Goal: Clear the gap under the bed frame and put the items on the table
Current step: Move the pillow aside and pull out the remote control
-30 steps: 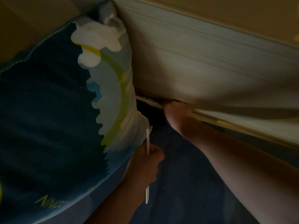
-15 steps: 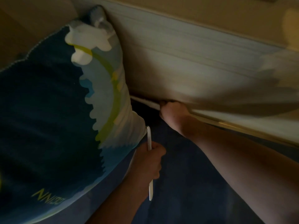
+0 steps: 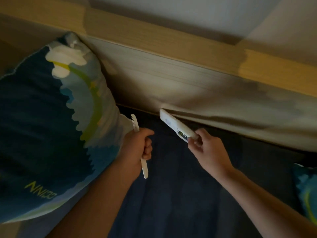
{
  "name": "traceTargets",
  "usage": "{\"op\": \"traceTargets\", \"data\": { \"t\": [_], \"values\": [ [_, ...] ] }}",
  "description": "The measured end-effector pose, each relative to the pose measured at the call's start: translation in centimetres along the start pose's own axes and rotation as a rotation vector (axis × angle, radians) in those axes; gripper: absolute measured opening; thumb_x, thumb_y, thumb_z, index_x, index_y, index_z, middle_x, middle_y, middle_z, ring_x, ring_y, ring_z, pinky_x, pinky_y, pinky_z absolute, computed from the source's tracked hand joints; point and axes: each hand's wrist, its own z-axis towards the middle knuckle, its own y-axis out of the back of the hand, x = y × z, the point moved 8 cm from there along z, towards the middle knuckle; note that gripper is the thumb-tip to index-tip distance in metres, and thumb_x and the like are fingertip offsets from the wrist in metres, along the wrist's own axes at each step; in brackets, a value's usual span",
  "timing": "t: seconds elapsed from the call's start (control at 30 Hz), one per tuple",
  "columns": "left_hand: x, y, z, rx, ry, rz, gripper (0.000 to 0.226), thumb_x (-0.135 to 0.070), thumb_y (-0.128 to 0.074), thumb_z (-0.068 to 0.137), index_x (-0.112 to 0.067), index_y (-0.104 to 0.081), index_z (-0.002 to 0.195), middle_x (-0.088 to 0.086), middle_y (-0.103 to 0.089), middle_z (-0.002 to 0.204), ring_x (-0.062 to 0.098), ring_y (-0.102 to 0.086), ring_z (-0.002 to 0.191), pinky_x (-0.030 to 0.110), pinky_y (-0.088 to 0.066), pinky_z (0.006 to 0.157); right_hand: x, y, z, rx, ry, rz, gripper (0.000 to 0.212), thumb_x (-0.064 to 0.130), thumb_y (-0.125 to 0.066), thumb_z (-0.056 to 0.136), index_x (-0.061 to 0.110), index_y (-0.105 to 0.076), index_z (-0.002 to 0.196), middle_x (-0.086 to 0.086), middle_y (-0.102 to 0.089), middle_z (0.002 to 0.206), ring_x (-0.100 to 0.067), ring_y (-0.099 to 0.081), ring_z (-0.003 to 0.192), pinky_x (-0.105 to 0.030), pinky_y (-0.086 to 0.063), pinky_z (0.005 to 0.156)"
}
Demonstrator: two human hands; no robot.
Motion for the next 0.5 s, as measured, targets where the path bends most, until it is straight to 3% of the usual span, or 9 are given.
{"op": "traceTargets", "data": {
  "t": [0.13, 0.27, 0.37, 0.43, 0.5],
  "values": [
    [-0.6, -1.1, -1.0, 0.02, -0.069, -0.001, 0.019, -0.011, -0.061, 0.09, -0.013, -0.051, 0.074, 0.002, -0.047, 0.053, 0.007, -0.031, 0.032, 0.017, -0.021, 0.033, -0.4, 0.8, -3.5, 0.004, -0.292, 0.507, 0.007, 0.036, -0.063, 0.095, 0.03, -0.065, 0.091, 0.009, -0.073, 0.08, -0.008, -0.073, 0.066, -0.03, -0.055, 0.038],
    [-1.3, -2.1, -2.4, 0.032, -0.156, 0.036, 0.012, -0.023, -0.069, 0.09, -0.012, -0.065, 0.09, 0.007, -0.066, 0.078, 0.003, -0.031, 0.034, 0.018, -0.023, 0.032, 0.8, 1.4, -5.7, 0.015, -0.366, 0.789, 0.011, 0.029, -0.063, 0.096, 0.025, -0.072, 0.092, 0.007, -0.069, 0.066, -0.005, -0.062, 0.053, -0.022, -0.048, 0.042],
    [-1.4, -3.0, -3.6, 0.04, -0.192, 0.056, 0.031, -0.034, -0.077, 0.084, -0.011, -0.067, 0.102, 0.012, -0.07, 0.103, 0.002, -0.031, 0.036, 0.018, -0.026, 0.032, 1.6, 1.8, -7.6, 0.099, -0.37, 0.981, 0.012, 0.03, -0.063, 0.097, 0.026, -0.075, 0.095, -0.003, -0.06, 0.064, -0.01, -0.053, 0.054, -0.026, -0.048, 0.047],
    [-1.1, -4.2, -4.2, 0.13, -0.174, 0.007, 0.03, -0.033, -0.078, 0.083, -0.011, -0.066, 0.099, 0.013, -0.072, 0.099, 0.002, -0.031, 0.036, 0.017, -0.026, 0.031, 2.2, 2.4, -8.5, 0.146, -0.329, 1.059, 0.014, 0.033, -0.063, 0.097, 0.025, -0.075, 0.097, -0.004, -0.054, 0.063, -0.009, -0.048, 0.053, -0.027, -0.048, 0.05],
    [-0.7, -5.6, -4.9, 0.231, -0.157, -0.048, 0.022, -0.028, -0.075, 0.086, -0.01, -0.063, 0.091, 0.012, -0.067, 0.081, 0.002, -0.032, 0.035, 0.016, -0.026, 0.03, 2.5, 3.1, -9.3, 0.19, -0.279, 1.028, 0.016, 0.035, -0.063, 0.094, 0.025, -0.074, 0.099, 0.006, -0.064, 0.068, -0.007, -0.057, 0.059, -0.026, -0.053, 0.058]
  ]
}}
